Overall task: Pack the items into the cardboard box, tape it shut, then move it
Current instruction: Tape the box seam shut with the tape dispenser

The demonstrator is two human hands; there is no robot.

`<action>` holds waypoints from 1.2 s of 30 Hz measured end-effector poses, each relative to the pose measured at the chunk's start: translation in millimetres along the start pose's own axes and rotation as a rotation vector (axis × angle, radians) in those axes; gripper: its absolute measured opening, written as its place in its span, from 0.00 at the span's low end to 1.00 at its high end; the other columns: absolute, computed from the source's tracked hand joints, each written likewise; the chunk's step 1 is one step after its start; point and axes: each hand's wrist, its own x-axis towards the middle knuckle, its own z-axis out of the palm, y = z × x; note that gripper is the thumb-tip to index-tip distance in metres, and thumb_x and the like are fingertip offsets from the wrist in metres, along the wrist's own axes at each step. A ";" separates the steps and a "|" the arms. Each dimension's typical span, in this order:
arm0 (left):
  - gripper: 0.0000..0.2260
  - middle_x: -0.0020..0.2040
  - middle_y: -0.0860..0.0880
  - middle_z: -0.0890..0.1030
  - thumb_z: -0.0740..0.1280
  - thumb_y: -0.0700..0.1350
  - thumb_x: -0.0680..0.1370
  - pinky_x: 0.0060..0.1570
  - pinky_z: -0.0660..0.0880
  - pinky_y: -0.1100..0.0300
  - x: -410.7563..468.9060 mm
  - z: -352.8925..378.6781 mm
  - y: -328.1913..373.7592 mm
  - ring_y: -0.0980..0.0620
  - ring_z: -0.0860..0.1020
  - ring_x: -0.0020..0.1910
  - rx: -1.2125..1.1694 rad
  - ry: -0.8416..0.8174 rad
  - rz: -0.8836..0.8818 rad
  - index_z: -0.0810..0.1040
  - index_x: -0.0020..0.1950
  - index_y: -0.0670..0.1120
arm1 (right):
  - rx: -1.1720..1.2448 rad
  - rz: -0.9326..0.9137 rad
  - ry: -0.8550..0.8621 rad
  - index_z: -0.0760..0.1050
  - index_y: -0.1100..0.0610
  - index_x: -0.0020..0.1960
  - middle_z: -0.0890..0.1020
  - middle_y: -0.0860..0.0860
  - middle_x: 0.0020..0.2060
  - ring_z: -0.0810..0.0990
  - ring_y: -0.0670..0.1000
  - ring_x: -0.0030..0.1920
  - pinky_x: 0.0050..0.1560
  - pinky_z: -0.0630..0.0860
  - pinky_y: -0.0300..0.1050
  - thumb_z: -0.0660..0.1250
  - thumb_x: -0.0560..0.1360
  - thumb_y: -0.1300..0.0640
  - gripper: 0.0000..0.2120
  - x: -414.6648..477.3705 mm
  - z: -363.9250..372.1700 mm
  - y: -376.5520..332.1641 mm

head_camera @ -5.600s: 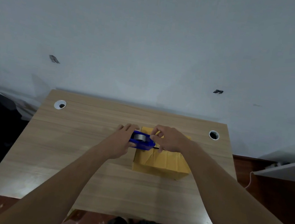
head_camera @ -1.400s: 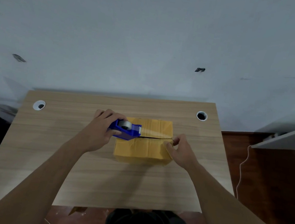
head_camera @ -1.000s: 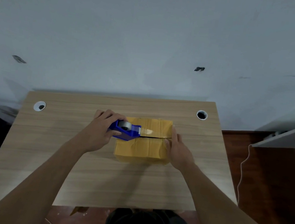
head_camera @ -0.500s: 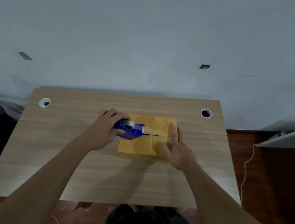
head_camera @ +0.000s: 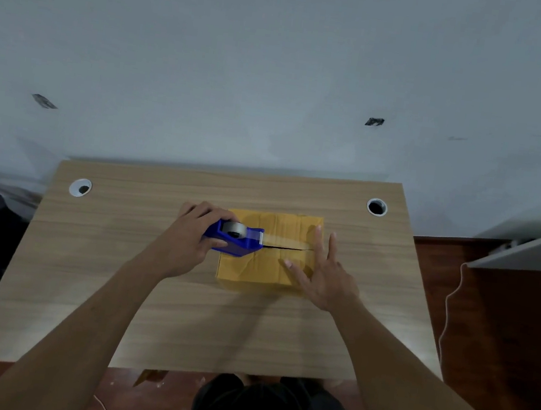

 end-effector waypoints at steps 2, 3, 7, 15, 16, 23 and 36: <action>0.21 0.66 0.59 0.76 0.72 0.40 0.81 0.66 0.67 0.57 -1.2 -0.2 -3.4 0.49 0.70 0.63 -0.007 0.008 0.002 0.76 0.71 0.57 | 0.001 -0.004 0.002 0.27 0.36 0.83 0.41 0.55 0.88 0.76 0.68 0.74 0.65 0.77 0.69 0.48 0.72 0.14 0.52 0.4 0.5 0.4; 0.22 0.66 0.59 0.76 0.72 0.39 0.81 0.67 0.66 0.58 -2.2 -0.7 -5.3 0.50 0.70 0.64 -0.014 0.011 0.000 0.76 0.72 0.58 | 0.002 -0.003 -0.001 0.27 0.36 0.83 0.41 0.55 0.88 0.76 0.68 0.74 0.65 0.77 0.69 0.49 0.72 0.14 0.52 0.6 0.2 0.6; 0.24 0.66 0.60 0.76 0.73 0.39 0.81 0.67 0.67 0.58 -7.9 -3.1 -14.9 0.52 0.70 0.63 -0.026 0.017 0.000 0.75 0.74 0.58 | -0.019 0.004 -0.022 0.26 0.35 0.82 0.40 0.54 0.88 0.75 0.67 0.75 0.66 0.77 0.70 0.48 0.72 0.14 0.52 0.9 -0.8 -0.9; 0.24 0.66 0.61 0.75 0.73 0.39 0.81 0.67 0.67 0.59 -14.1 -8.3 -26.9 0.51 0.70 0.64 -0.042 0.037 0.008 0.75 0.74 0.58 | -0.033 0.027 -0.041 0.25 0.34 0.81 0.40 0.56 0.88 0.75 0.68 0.75 0.67 0.76 0.71 0.48 0.72 0.14 0.51 1.6 -0.9 -6.5; 0.24 0.66 0.60 0.76 0.73 0.39 0.81 0.67 0.67 0.58 -15.1 -10.7 -29.4 0.51 0.70 0.64 -0.039 0.041 0.005 0.75 0.74 0.58 | -0.027 0.033 -0.047 0.25 0.33 0.81 0.40 0.56 0.88 0.75 0.68 0.76 0.68 0.75 0.71 0.48 0.72 0.14 0.51 1.7 -1.6 -6.8; 0.25 0.65 0.59 0.77 0.74 0.38 0.80 0.69 0.67 0.56 -25.6 -31.0 -55.6 0.52 0.71 0.64 -0.013 0.080 -0.001 0.76 0.73 0.57 | -0.009 0.053 -0.047 0.23 0.31 0.80 0.41 0.58 0.88 0.74 0.68 0.76 0.70 0.73 0.72 0.48 0.70 0.12 0.52 0.7 -0.6 -9.3; 0.23 0.64 0.56 0.77 0.74 0.36 0.80 0.67 0.67 0.53 -51.6 -40.2 -105.5 0.72 0.66 0.64 -0.032 0.106 -0.104 0.78 0.72 0.52 | -0.011 0.050 -0.048 0.24 0.33 0.81 0.42 0.58 0.88 0.74 0.69 0.76 0.68 0.74 0.73 0.50 0.72 0.14 0.52 1.1 0.7 -11.1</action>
